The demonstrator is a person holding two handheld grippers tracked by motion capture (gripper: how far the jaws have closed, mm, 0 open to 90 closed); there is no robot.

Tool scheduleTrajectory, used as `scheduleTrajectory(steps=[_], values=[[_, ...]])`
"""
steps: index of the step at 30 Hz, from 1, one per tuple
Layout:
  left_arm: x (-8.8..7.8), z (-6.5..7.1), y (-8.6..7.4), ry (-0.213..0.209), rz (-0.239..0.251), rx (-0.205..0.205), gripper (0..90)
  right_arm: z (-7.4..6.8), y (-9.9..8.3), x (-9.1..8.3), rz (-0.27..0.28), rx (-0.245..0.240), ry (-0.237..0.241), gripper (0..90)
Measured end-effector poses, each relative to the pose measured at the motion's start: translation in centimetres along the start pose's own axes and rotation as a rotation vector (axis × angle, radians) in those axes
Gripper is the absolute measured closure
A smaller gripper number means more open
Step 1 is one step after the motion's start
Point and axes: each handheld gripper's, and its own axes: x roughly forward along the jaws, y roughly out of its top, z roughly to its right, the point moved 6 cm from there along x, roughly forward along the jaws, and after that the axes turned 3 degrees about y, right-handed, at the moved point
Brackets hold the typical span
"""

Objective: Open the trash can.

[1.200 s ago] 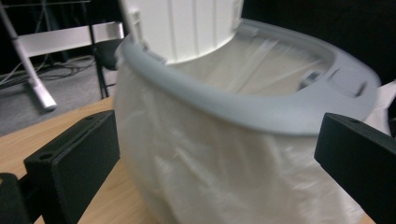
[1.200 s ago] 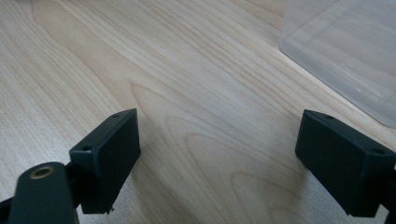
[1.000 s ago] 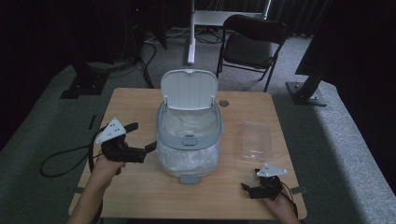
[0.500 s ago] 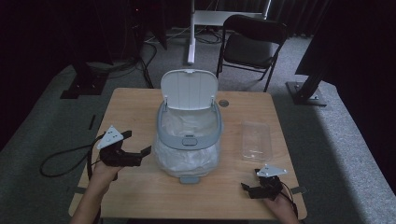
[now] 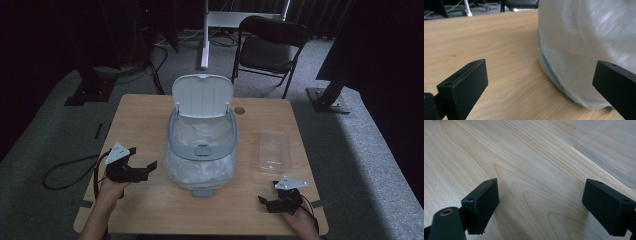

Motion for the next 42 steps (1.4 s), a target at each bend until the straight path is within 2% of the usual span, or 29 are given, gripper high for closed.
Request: scheduleTrajectory(steps=[5,7,8,10,11,13,14,17,18,21,25,29,32,33,34,42], values=[[0.4,-1.0,-1.6,0.055,-0.024,0.009,1.0,0.0,0.0,0.0,-0.001,0.0,0.0,13.4],[0.5,-1.2,-2.0,0.061,-0.035,0.007,1.0,0.0,0.0,0.0,-0.001,0.0,-0.001,13.6],[0.7,-1.6,-2.5,0.073,-0.048,0.001,1.0,0.0,-0.1,-0.1,0.0,0.001,-0.004,14.4],[0.7,-1.8,-2.8,0.076,-0.051,-0.001,1.0,0.1,-0.1,-0.1,0.001,0.003,-0.006,14.5],[0.7,-2.3,-3.3,0.097,-0.057,-0.005,1.0,0.1,-0.1,-0.2,0.001,0.004,-0.009,14.7],[0.8,-2.5,-3.5,0.104,-0.06,-0.011,1.0,0.1,-0.1,-0.2,0.001,0.004,-0.008,15.1],[0.9,-2.9,-4.0,0.118,-0.068,-0.02,1.0,0.0,-0.2,-0.4,-0.005,0.004,-0.007,18.4],[1.0,-3.4,-4.5,0.138,-0.073,-0.03,1.0,-0.1,-0.2,-0.5,-0.006,0.001,-0.004,18.3],[1.0,-3.7,-4.8,0.147,-0.073,-0.047,1.0,-0.1,-0.3,-0.7,-0.005,-0.02,-0.039,17.4],[1.1,-4.0,-5.2,0.156,-0.077,-0.058,1.0,-0.3,-0.3,-0.9,-0.017,-0.017,-0.039,17.4],[1.2,-4.6,-5.7,0.183,-0.086,-0.063,1.0,-0.6,0.0,-1.5,-0.031,0.023,0.018,19.5],[1.4,-4.8,-6.4,0.187,-0.1,-0.074,1.0,-0.5,0.8,-2.6,0.029,0.046,-0.001,19.5],[1.5,-4.9,-6.7,0.186,-0.109,-0.076,1.0,-0.3,1.2,-3.2,0.043,0.058,0.005,19.4],[1.6,-5.1,-6.9,0.189,-0.117,-0.08,1.0,0.0,1.8,-4.0,0.078,0.079,-0.014,13.9],[1.6,-5.1,-6.9,0.189,-0.118,-0.084,1.0,0.2,2.1,-4.3,0.087,0.08,-0.031,12.6],[1.8,-5.3,-7.6,0.196,-0.144,-0.091,1.0,2.0,3.6,-5.9,0.149,0.117,-0.078,12.2]])
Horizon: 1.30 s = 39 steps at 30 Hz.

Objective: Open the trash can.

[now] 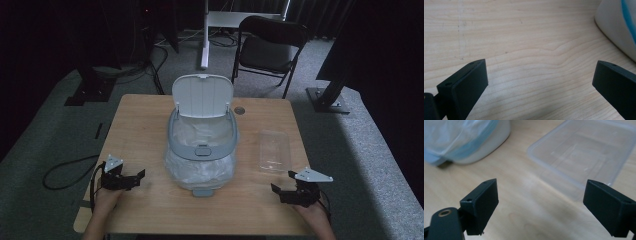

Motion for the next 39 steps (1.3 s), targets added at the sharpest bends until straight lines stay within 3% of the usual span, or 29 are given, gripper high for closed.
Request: scheduleTrajectory(steps=[10,16,21,25,34,39], values=[[0.4,-0.4,-0.4,0.011,-0.017,-0.007,1.0,3.1,2.0,0.7,0.024,0.07,-0.074,11.0],[0.4,-0.5,-0.6,0.016,-0.017,-0.012,1.0,4.7,2.3,1.6,0.008,0.098,-0.112,10.6],[0.5,-0.7,-0.8,0.026,-0.028,-0.011,1.0,5.8,2.3,2.5,0.024,0.134,-0.135,10.6],[0.6,-0.7,-0.8,0.03,-0.034,-0.013,1.0,6.3,2.3,3.0,0.008,0.141,-0.141,10.7],[0.9,-0.7,-0.8,0.052,-0.062,-0.003,1.0,8.5,3.2,4.5,-0.028,0.211,-0.148,11.0],[1.0,-0.8,-0.9,0.06,-0.072,-0.018,1.0,9.6,3.5,5.0,-0.036,0.246,-0.149,11.0]])
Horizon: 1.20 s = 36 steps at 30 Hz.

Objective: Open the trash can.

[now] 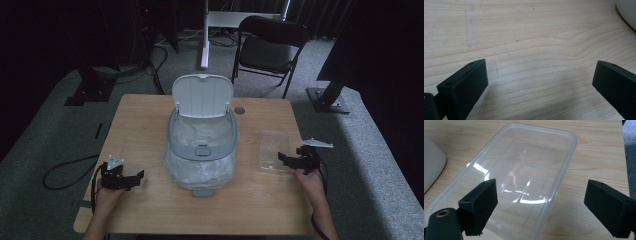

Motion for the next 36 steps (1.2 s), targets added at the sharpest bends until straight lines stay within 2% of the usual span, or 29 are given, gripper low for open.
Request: scheduleTrajectory(steps=[2,6,11,15,18,21,27,30,31,36], values=[[0.1,0.0,0.0,0.004,-0.01,-0.001,1.0,0.2,0.1,0.3,-0.009,0.013,0.005,12.2],[0.3,-0.1,-0.1,0.017,-0.03,-0.012,1.0,0.8,0.5,0.9,-0.024,0.034,-0.023,12.6],[0.4,-0.2,-0.2,0.027,-0.058,-0.021,1.0,0.8,1.0,1.3,-0.032,0.054,-0.002,13.4],[0.4,-0.3,-0.2,0.035,-0.06,-0.018,1.0,0.8,1.1,1.6,-0.048,0.064,-0.013,13.6],[0.5,-0.2,-0.3,0.048,-0.07,0.002,1.0,1.1,1.1,1.7,-0.051,0.085,-0.022,14.5],[0.7,0.1,-0.3,0.08,-0.092,0.044,1.0,1.3,1.0,1.7,-0.048,0.114,0.004,16.8],[0.7,0.1,-0.3,0.082,-0.091,0.041,1.0,1.4,1.0,2.1,-0.063,0.147,0.025,24.2],[0.7,0.1,-0.3,0.081,-0.091,0.041,1.0,1.4,1.0,2.2,-0.06,0.163,0.05,27.9],[0.7,0.1,-0.3,0.081,-0.092,0.041,1.0,1.3,1.0,2.2,-0.06,0.17,0.067,31.5],[0.7,0.1,-0.3,0.081,-0.092,0.042,1.0,1.1,1.0,2.1,-0.06,0.198,0.072,36.7]])
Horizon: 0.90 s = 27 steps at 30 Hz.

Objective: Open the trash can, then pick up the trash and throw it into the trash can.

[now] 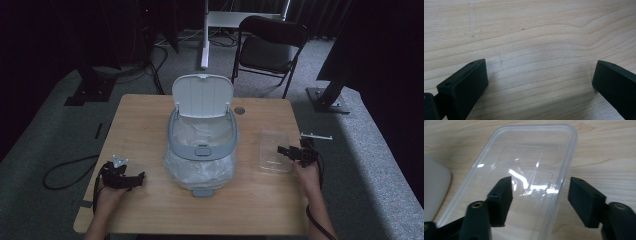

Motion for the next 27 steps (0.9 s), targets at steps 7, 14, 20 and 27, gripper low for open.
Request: scheduleTrajectory(steps=[7,14,20,27], values=[[0.0,0.0,0.0,0.0,0.0,0.001,1.0,-0.2,-0.1,-0.3,-0.016,0.01,0.026,46.3],[0.0,0.0,0.0,0.0,0.0,0.001,1.0,0.1,0.0,-1.0,0.012,0.075,0.053,65.8],[0.0,0.0,0.0,0.0,0.0,0.001,1.0,-0.8,0.4,-1.6,0.049,0.078,0.112,78.1],[0.0,0.0,0.0,0.0,0.0,0.001,1.1,-3.9,1.2,-3.0,0.091,0.006,0.199,84.8]])
